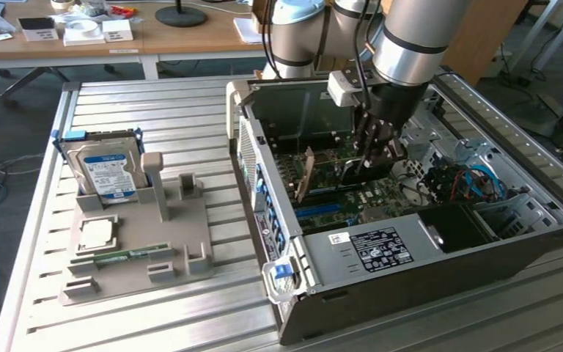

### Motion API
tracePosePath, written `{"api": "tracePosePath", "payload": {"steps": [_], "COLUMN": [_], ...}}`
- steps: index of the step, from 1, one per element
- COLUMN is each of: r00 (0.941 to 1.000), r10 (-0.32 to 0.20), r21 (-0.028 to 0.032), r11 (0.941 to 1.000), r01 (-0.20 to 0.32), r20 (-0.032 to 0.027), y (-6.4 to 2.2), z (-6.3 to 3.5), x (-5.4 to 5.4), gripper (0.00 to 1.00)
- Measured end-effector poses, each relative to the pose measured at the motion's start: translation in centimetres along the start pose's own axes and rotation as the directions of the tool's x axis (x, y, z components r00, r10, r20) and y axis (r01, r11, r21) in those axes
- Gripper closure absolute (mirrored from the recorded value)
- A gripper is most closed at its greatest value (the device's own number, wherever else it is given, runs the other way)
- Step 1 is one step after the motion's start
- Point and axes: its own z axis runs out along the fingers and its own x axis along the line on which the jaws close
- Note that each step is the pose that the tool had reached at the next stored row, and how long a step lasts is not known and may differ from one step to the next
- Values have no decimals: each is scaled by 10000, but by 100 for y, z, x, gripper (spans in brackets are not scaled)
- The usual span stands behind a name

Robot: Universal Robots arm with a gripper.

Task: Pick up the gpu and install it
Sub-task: 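Insert the gpu into the slot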

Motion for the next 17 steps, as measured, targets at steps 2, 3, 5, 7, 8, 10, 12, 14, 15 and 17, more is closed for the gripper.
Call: {"api": "tracePosePath", "payload": {"steps": [2, 3, 5, 7, 8, 10, 12, 14, 15, 17], "r00": [10000, 10000, 10000, 10000, 10000, 10000, 10000, 10000, 10000, 10000], "r10": [1, 2, 1, -1, -1, 1, 2, 1, 0, 0], "r21": [0, 0, 0, 0, 0, 0, 1, 0, 0, 0], "r11": [10000, 10000, 10000, 10000, 10000, 10000, 10000, 10000, 10000, 10000], "r01": [-1, -2, -1, 1, 1, -1, -2, -1, 0, 0], "r20": [1, 1, -1, 0, 0, -1, 2, 0, 0, 0], "y": [6, 11, 19, 21, 21, 22, 25, 25, 25, 27], "z": [0, 1, 0, 0, 0, 0, 8, 25, 34, 56], "x": [0, 0, 0, 0, 0, 1, 2, 2, 2, 3], "gripper": [73, 73, 73, 73, 73, 73, 73, 73, 73, 73]}}
